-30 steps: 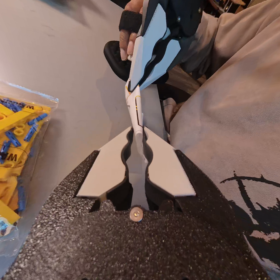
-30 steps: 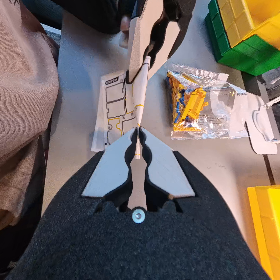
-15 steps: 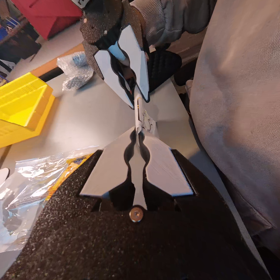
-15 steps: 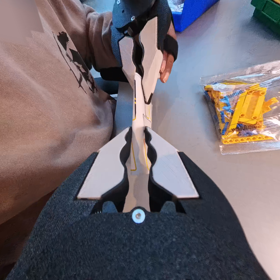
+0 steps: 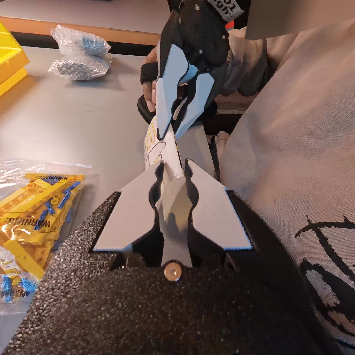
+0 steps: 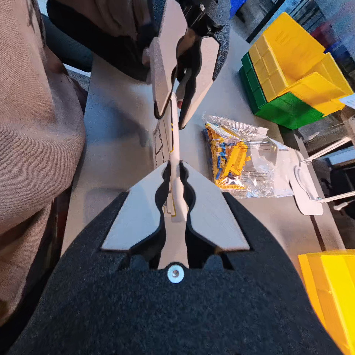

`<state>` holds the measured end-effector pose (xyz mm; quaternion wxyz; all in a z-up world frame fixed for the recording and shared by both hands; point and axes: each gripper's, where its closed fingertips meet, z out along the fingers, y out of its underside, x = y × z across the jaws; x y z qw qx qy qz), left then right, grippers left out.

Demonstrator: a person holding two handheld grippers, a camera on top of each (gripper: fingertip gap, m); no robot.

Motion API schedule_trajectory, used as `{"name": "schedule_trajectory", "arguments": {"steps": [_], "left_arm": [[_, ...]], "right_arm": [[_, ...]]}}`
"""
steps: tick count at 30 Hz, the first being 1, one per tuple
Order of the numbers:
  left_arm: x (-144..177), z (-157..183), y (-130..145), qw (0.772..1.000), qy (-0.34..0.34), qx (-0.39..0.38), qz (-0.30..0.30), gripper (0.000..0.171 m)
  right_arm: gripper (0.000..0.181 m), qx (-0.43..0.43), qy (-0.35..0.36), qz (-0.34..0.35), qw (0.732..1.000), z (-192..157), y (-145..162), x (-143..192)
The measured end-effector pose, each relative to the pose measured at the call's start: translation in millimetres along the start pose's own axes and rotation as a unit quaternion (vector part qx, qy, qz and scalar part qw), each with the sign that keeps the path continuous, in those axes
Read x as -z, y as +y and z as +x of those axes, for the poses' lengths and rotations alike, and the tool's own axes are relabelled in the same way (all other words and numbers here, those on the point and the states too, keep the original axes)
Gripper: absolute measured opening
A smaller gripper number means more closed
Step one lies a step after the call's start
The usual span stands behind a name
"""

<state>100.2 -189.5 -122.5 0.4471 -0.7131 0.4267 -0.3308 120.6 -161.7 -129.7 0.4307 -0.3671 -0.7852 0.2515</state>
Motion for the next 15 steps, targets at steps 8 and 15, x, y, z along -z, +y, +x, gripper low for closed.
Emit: {"name": "schedule_trajectory", "arguments": {"steps": [8, 15], "left_arm": [[2, -12, 2, 0.999, -0.038, 0.0, -0.004, 0.01], [3, -15, 0, 0.991, -0.089, -0.102, -0.016, 0.0]], "right_arm": [[0.007, 0.067, 0.064, 0.009, 0.996, 7, -1, 3], [0.018, -0.019, 0.034, 0.054, 0.998, 8, -5, 6]]}}
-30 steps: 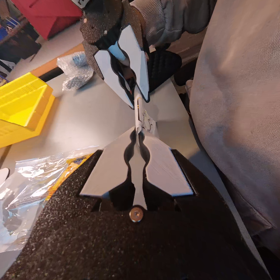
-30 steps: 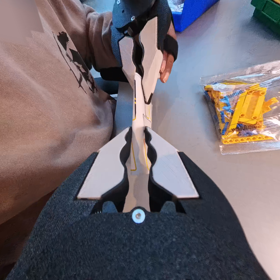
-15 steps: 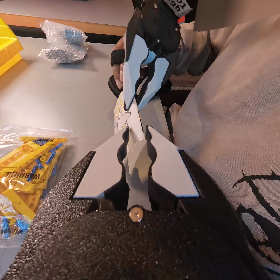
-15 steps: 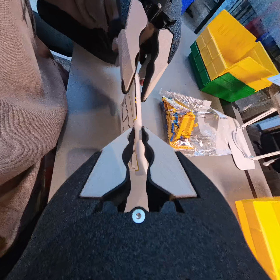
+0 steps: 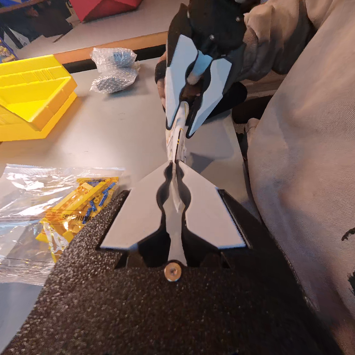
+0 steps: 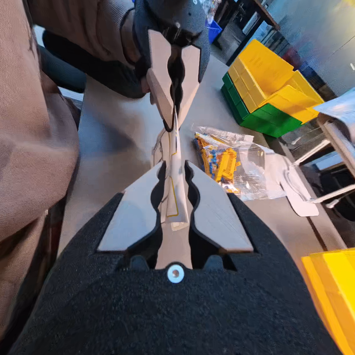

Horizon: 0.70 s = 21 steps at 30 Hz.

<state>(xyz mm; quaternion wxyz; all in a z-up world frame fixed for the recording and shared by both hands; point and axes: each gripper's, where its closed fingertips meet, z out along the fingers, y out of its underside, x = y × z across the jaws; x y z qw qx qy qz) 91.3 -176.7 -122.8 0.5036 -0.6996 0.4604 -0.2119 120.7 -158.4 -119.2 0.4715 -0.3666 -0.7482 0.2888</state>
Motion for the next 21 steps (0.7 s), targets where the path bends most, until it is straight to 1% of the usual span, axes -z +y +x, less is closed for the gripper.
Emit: {"name": "schedule_trajectory", "arguments": {"steps": [2, 3, 5, 6, 7, 9, 11, 14, 16, 18, 21], "left_arm": [[0, 1, -1, 0.999, -0.014, -0.04, -0.001, 0.0], [0, 2, -2, 0.998, -0.021, -0.063, -0.001, 0.0], [0, 2, -3, 0.993, -0.041, -0.11, -0.001, 0.0], [1, 2, -5, 0.99, -0.05, -0.132, 0.003, 0.0], [2, 3, -7, 0.987, -0.058, -0.152, 0.008, 0.0], [4, 4, -10, 0.98, -0.072, -0.185, 0.015, 0.0], [6, 4, -14, 0.975, -0.086, -0.206, 0.021, 0.0], [8, 4, -16, 0.97, -0.095, -0.221, 0.025, 0.0], [9, 5, -17, 0.972, -0.089, -0.216, 0.031, 0.002], [8, 7, -17, 0.981, -0.065, -0.178, 0.041, 0.015], [12, 6, -26, 0.995, -0.019, -0.064, 0.078, 0.034]], "right_arm": [[0.022, -0.095, -0.049, 0.028, 0.994, -2, -6, 2], [0.03, -0.152, -0.078, 0.038, 0.985, -2, -8, 3], [0.036, -0.244, -0.133, 0.062, 0.959, 0, -12, 6], [0.037, -0.269, -0.147, 0.071, 0.949, 2, -13, 7], [0.036, -0.28, -0.154, 0.071, 0.945, 3, -10, 7], [0.029, -0.27, -0.166, 0.059, 0.947, 0, -4, 6], [0.021, -0.253, -0.171, 0.062, 0.95, -4, -5, 6], [0.011, -0.216, -0.157, 0.069, 0.961, -4, -9, 6], [0.009, -0.201, -0.148, 0.072, 0.966, -2, -10, 7], [0.006, -0.187, -0.139, 0.076, 0.97, -1, -11, 8], [0.003, -0.158, -0.116, 0.067, 0.978, 1, -10, 9]]}}
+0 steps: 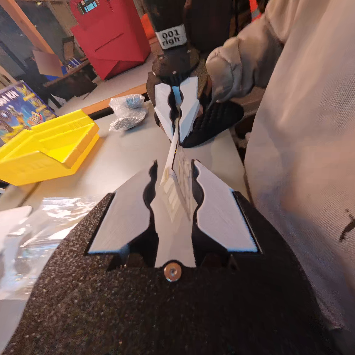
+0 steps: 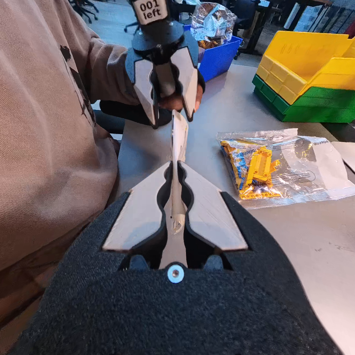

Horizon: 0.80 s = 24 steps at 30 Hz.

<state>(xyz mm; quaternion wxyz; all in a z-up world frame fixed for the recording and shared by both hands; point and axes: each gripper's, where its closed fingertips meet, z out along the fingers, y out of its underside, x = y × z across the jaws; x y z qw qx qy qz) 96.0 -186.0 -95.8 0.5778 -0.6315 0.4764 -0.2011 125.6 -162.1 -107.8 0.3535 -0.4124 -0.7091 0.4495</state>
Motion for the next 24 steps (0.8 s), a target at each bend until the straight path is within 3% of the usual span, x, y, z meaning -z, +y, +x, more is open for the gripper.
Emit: {"name": "schedule_trajectory", "arguments": {"steps": [2, 4, 8, 16, 24], "left_arm": [[1, -4, -2, 0.998, 0.014, 0.067, 0.006, 0.037], [0, -5, -1, 0.996, 0.025, 0.088, 0.0, 0.03], [-5, 1, 2, 0.993, 0.052, 0.101, -0.021, 0.015], [-6, 6, 6, 0.992, 0.07, 0.093, -0.052, 0.003], [-2, 6, -4, 0.975, 0.112, 0.192, -0.018, 0.016]], "right_arm": [[0.003, 0.029, 0.015, -0.008, 0.999, 0, 0, 0], [0.001, 0.051, 0.025, -0.009, 0.998, -1, -2, 0], [0.0, 0.084, 0.032, -0.012, 0.996, -5, -6, -1], [0.0, 0.107, 0.04, -0.009, 0.993, -5, -4, 2], [0.0, 0.174, 0.054, -0.007, 0.983, -9, -8, 3]]}}
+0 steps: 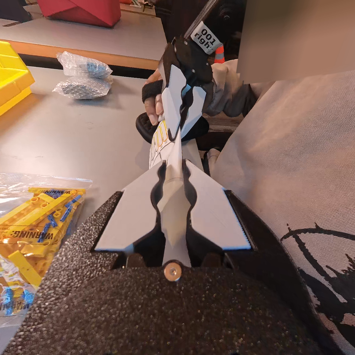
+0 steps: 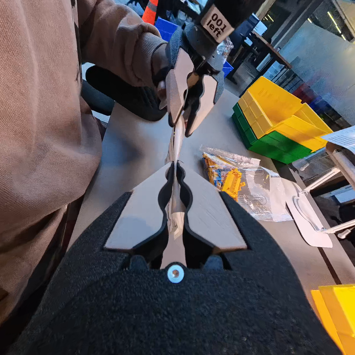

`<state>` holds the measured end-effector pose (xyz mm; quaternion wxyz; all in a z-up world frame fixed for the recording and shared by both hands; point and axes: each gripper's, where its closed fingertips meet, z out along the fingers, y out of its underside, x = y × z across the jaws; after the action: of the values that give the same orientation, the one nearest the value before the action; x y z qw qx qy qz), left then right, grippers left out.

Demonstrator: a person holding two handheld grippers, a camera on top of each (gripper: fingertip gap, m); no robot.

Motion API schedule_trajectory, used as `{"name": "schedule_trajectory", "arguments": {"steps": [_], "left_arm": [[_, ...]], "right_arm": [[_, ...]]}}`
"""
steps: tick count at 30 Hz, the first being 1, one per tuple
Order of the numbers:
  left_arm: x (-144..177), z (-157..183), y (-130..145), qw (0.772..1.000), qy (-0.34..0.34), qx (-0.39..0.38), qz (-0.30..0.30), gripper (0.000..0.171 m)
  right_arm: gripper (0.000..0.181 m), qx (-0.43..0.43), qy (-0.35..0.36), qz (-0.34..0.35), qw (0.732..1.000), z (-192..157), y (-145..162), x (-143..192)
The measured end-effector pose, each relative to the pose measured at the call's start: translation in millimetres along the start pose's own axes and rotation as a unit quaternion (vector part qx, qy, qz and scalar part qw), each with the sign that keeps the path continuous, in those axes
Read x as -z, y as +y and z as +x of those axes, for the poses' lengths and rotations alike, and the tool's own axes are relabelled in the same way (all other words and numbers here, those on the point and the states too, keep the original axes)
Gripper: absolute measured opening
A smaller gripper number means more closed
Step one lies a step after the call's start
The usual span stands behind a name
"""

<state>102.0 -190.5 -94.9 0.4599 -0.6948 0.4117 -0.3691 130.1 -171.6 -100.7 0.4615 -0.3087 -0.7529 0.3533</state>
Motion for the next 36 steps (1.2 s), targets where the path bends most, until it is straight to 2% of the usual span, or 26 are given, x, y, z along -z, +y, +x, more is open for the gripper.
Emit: {"name": "schedule_trajectory", "arguments": {"steps": [4, 11, 14, 17, 19, 23, 25, 29, 33, 36], "left_arm": [[-1, 0, 0, 1.0, 0.006, 0.016, -0.001, 0.01], [-2, -1, 1, 0.998, -0.023, -0.045, -0.025, 0.001], [-2, -1, 2, 0.997, -0.028, -0.058, -0.033, 0.0], [-3, -2, 8, 0.996, -0.03, -0.061, -0.05, 0.0], [-6, -2, 11, 0.996, -0.028, -0.056, -0.058, 0.0], [-12, -3, 11, 0.995, -0.023, -0.063, -0.07, 0.0], [-14, -2, 12, 0.994, -0.021, -0.074, -0.082, 0.0], [-13, -6, 17, 0.986, -0.036, -0.106, -0.12, 0.0], [-10, -9, 17, 0.982, -0.035, -0.123, -0.142, 0.0], [-3, -10, 7, 0.984, -0.034, -0.12, -0.128, 0.0]], "right_arm": [[0.0, 0.001, 0.006, 0.003, 1.0, 2, 0, 0], [0.0, -0.02, 0.004, 0.014, 1.0, 3, 0, 2], [0.0, -0.058, -0.013, 0.018, 0.998, 3, 2, 1], [0.019, -0.119, -0.043, 0.009, 0.992, 2, 3, 0], [0.021, -0.13, -0.057, 0.006, 0.99, 3, -4, -2], [0.018, -0.101, -0.09, -0.067, 0.989, -4, -1, -21], [0.003, -0.103, -0.101, -0.077, 0.987, -4, -2, -27], [0.0, -0.1, -0.113, -0.097, 0.984, -4, 0, -33], [0.0, -0.084, -0.115, -0.106, 0.984, 0, -2, -39], [0.0, -0.123, -0.115, -0.07, 0.983, 7, -12, -38]]}}
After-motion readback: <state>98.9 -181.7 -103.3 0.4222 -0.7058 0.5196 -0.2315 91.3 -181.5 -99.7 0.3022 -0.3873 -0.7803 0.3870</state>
